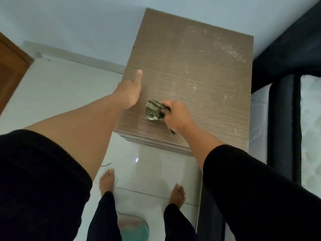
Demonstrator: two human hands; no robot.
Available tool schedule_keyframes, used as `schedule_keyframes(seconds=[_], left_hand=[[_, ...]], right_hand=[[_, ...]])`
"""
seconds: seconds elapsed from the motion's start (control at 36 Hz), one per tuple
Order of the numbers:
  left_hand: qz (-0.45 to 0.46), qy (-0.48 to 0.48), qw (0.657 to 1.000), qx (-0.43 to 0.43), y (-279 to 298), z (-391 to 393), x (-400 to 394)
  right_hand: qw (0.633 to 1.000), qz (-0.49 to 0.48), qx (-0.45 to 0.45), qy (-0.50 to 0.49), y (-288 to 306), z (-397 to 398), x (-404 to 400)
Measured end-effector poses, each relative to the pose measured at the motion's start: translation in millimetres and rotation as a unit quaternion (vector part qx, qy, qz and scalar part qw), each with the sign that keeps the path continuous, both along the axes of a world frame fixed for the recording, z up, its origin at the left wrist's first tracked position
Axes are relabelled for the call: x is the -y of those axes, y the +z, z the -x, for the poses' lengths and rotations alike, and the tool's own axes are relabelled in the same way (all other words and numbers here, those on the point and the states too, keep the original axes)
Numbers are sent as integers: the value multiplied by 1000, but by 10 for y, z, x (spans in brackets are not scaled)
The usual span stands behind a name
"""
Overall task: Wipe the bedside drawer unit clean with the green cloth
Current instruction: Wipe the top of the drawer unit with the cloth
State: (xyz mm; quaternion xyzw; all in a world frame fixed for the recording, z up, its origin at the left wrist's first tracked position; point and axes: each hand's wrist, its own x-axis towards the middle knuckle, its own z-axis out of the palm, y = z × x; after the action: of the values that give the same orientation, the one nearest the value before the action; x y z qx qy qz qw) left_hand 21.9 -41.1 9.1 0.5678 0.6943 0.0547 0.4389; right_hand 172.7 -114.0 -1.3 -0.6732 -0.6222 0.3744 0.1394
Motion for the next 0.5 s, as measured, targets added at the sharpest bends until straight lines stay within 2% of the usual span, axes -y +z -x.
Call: schedule_keyframes(seconds=[0.17, 0.31, 0.5], left_hand=[[-46, -75, 996, -9, 136, -321, -295], [-102, -168, 980, -21, 94, -562, -717], [-156, -187, 970, -15, -157, -877, -1368]], right_hand=[[996, -18, -3, -89, 112, -391, -639], [984, -87, -19, -155, 188, -635, -1197], [978, -146, 31, -145, 157, -897, -2000]])
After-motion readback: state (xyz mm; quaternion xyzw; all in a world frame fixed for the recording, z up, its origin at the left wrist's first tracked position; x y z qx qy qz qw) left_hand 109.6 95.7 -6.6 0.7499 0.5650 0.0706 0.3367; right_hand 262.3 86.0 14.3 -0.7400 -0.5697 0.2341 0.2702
